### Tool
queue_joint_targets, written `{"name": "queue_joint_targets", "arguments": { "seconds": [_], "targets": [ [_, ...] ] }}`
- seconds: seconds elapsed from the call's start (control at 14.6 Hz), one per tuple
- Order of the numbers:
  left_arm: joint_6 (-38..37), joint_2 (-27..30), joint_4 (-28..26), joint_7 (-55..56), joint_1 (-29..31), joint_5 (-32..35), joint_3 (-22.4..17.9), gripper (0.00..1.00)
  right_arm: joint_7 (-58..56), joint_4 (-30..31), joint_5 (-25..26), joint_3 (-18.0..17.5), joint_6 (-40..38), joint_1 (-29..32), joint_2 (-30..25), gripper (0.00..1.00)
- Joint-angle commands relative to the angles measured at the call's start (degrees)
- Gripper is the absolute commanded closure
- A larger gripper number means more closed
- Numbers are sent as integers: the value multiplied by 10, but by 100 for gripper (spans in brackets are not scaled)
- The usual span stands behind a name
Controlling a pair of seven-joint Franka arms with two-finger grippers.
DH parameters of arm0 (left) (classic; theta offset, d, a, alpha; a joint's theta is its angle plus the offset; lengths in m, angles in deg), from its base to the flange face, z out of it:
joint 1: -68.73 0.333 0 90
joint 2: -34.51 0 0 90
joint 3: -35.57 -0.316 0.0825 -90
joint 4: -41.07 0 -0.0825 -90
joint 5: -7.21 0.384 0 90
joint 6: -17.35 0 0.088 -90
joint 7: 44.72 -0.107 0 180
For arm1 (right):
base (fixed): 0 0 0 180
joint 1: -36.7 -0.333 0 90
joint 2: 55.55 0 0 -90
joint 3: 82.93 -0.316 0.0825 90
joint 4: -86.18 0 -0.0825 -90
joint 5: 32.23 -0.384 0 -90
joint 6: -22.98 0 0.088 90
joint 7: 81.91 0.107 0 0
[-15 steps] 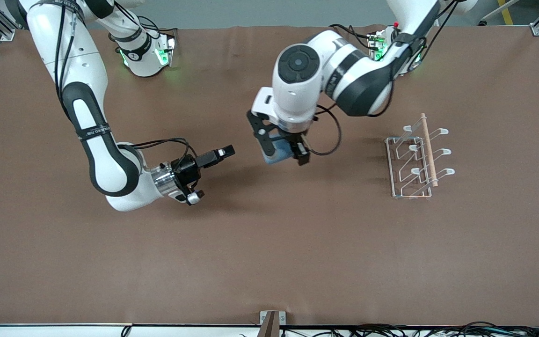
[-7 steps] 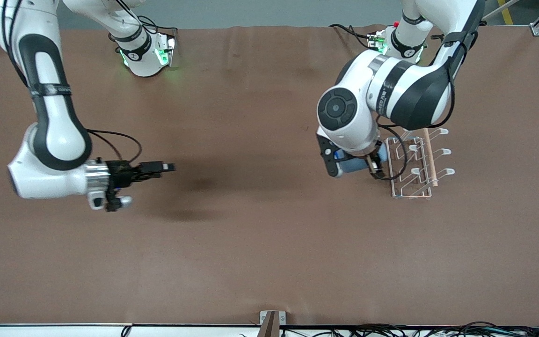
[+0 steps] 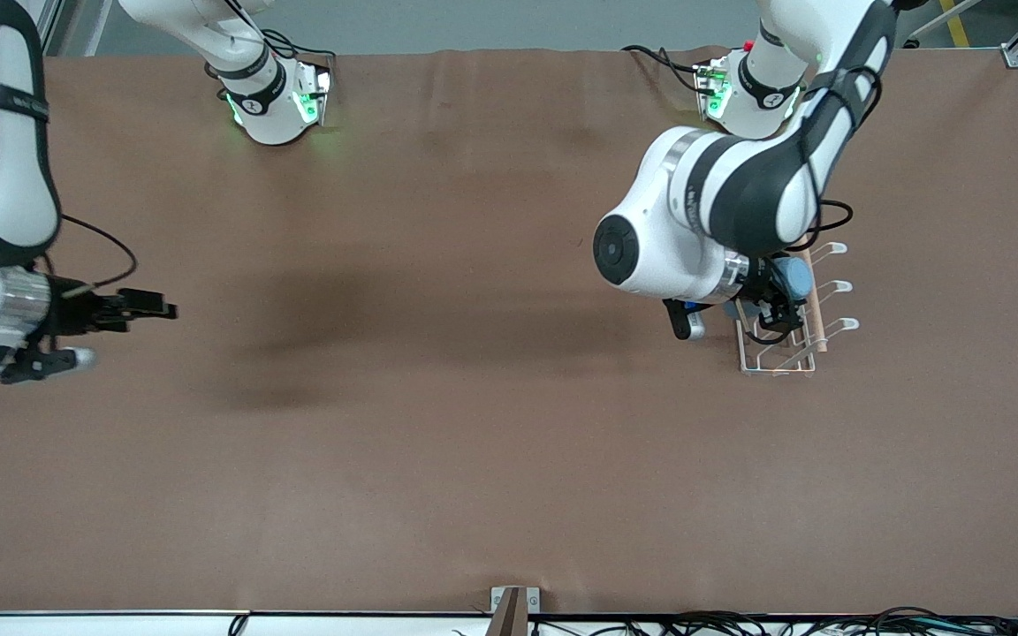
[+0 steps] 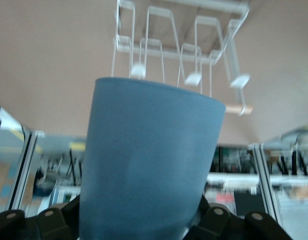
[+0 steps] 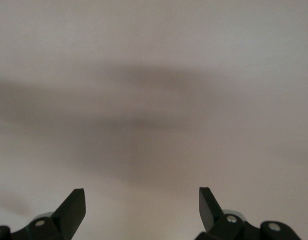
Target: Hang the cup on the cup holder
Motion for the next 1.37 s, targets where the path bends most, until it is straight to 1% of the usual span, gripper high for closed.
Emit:
{"name": "queue_joint_targets", "arguments": {
  "seconds": [0.0,0.14,0.21,0.27,0.34,0.48,0.55,0.69,0.75,0.82,0.89,0.96,1.03,1.17,1.3],
  "targets": [
    [-23,-5,-48,7,-6,69,1,88,17,-63,27,35,-64,-4,-17,0],
    [-23,-7,-90,51,-6,108,1,88,48,-92,29,50,-88,-4,-25,0],
    [-23,-11,-98,74,-6,114,1,88,60,-93,50,49,-98,-7,-42,0],
    [-23,-23,-101,92,-6,118,1,88,61,-100,90,43,-102,-10,-52,0],
    [-24,-32,-108,103,-6,130,1,88,63,-115,109,42,-104,-11,-57,0],
    [-24,-37,-145,159,-5,154,1,88,59,-161,123,43,-151,-11,-58,0],
    [-25,-38,-156,194,-4,155,1,88,59,-183,131,43,-163,-6,-56,0],
    [-25,-48,-163,222,0,157,1,88,51,-202,143,40,-164,4,-54,0],
    [-24,-53,-162,223,0,160,1,88,48,-211,141,25,-168,23,-56,0],
    [-24,-54,-162,226,2,169,1,88,48,-214,139,-8,-179,52,-57,0],
    [-24,-58,-162,234,4,174,1,88,53,-217,141,-59,-193,93,-57,0],
    [-24,-61,-161,244,4,175,1,87,55,-217,145,-100,-203,121,-60,0],
    [-23,-68,-159,252,4,176,1,86,76,-215,145,-126,-199,140,-75,0],
    [-23,-82,-157,264,8,192,1,85,142,-203,144,-145,-192,148,-90,0],
    [-20,-88,-157,279,11,193,1,83,173,-173,144,-157,-173,148,-110,0]
  ]
}}
